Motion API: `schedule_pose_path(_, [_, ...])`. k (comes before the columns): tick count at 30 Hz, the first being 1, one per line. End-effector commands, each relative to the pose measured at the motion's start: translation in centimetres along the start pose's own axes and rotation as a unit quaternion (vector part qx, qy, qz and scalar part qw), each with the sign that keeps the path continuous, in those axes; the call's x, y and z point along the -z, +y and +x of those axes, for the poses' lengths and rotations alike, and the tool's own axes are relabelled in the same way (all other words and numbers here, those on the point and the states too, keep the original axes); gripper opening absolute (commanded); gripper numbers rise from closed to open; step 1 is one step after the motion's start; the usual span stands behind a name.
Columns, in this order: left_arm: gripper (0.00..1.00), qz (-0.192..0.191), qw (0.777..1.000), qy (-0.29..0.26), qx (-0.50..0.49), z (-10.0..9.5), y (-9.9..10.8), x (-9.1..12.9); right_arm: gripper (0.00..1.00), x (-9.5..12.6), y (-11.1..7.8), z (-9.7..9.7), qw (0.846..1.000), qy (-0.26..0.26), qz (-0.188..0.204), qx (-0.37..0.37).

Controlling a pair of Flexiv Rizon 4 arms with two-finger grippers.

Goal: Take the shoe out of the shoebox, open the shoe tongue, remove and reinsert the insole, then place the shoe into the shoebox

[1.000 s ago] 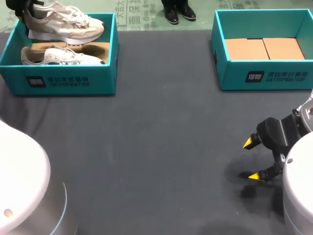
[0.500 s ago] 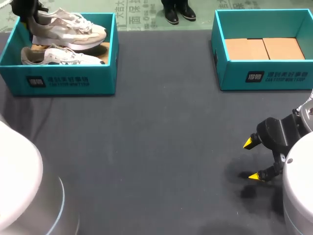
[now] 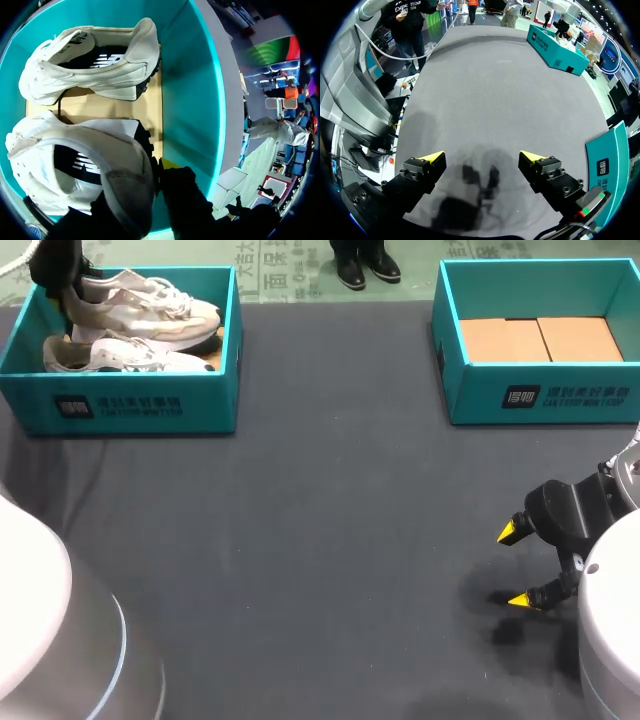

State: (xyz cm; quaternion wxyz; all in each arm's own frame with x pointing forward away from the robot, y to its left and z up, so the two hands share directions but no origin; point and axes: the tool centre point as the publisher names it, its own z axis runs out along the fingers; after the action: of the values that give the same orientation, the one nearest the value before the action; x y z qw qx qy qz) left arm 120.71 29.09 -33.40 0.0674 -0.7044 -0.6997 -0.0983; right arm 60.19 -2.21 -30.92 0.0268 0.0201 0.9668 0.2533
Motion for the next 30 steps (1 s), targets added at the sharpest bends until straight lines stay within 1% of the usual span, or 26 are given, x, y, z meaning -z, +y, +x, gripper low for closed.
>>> schedule_pose_path(1, [0.00,0.001,1.000,-0.005,0.002,0.0,0.3,-0.8,1.00,0.1,0.0,0.3,1.000,-0.002,0.001,0.000])
schedule_pose_path(15, [0.00,-0.002,0.999,-0.021,0.024,-0.4,0.3,-2.3,1.00,0.1,0.0,0.3,1.000,-0.002,0.001,0.000])
schedule_pose_path(22, [0.00,-0.009,0.999,-0.015,0.031,-1.0,0.1,-2.7,1.00,0.1,0.0,0.3,1.000,-0.002,0.001,0.000])
schedule_pose_path(30, [0.00,-0.020,0.999,-0.011,0.046,-1.1,-0.1,-3.4,1.00,0.1,0.0,0.3,1.000,-0.002,0.001,0.000])
